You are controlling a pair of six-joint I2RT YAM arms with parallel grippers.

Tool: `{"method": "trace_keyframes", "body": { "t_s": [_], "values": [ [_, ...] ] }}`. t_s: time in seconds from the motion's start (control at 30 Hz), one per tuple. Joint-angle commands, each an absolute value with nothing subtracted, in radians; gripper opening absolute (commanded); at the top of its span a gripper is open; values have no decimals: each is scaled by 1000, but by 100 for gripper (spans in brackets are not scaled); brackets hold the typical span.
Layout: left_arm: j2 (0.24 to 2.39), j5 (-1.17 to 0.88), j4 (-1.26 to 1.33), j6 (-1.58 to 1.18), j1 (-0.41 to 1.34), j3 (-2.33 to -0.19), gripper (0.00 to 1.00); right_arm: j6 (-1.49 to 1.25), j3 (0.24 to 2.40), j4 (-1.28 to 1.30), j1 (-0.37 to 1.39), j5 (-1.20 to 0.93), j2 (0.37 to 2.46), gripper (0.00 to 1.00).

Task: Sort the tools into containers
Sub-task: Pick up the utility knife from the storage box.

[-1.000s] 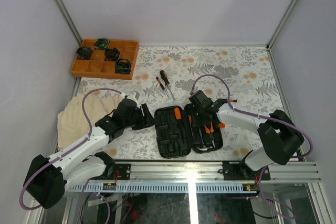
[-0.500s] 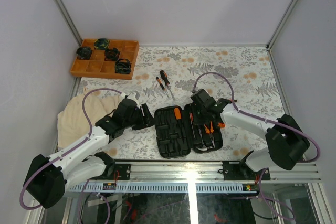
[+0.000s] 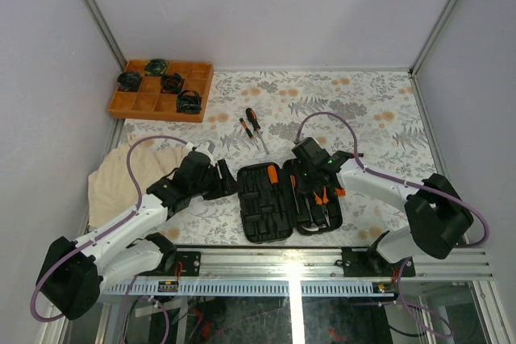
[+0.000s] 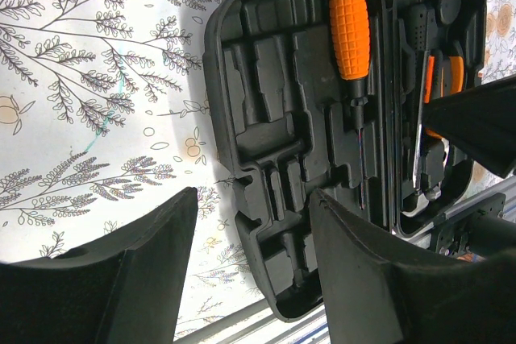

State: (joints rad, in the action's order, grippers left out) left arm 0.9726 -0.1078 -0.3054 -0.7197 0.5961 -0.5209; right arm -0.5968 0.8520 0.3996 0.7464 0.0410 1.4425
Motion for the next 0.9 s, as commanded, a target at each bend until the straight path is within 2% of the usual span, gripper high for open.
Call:
{"method": "trace_keyframes", "body": {
  "t_s": [0.0, 0.1, 0.23, 0.4, 0.43, 0.53, 0.67, 0.7, 0.77, 0.8, 0.83, 0.87],
  "values": [
    [962, -112, -255, -716, 605, -512, 57, -583, 881, 419, 754, 40, 1461, 35],
    [964, -111, -254, -716, 605, -514, 57, -586, 881, 426, 755, 55, 1451, 40],
    [968, -114, -249, -718, 604, -513, 57, -584, 887, 435, 753, 70, 1439, 41],
    [970, -119, -247, -718, 606, -514, 57, -581, 884, 436, 754, 79, 1440, 26],
    [968, -121, -247, -717, 605, -514, 57, -580, 883, 436, 755, 75, 1445, 27],
    [960, -121, -249, -714, 604, -518, 57, -581, 881, 433, 759, 78, 1454, 42],
    [955, -129, -250, -710, 606, -529, 57, -586, 879, 427, 762, 85, 1433, 50],
    [956, -132, -250, -706, 606, -536, 57, -587, 877, 425, 762, 87, 1425, 45],
    [956, -136, -251, -705, 610, -553, 57, -588, 875, 422, 762, 90, 1407, 20],
    [955, -134, -250, -707, 615, -563, 56, -590, 875, 421, 762, 90, 1399, 15],
    [953, -133, -249, -710, 620, -572, 56, -593, 875, 421, 762, 92, 1393, 15],
    [953, -126, -248, -714, 631, -585, 56, -596, 874, 419, 762, 95, 1388, 19]
  ]
}}
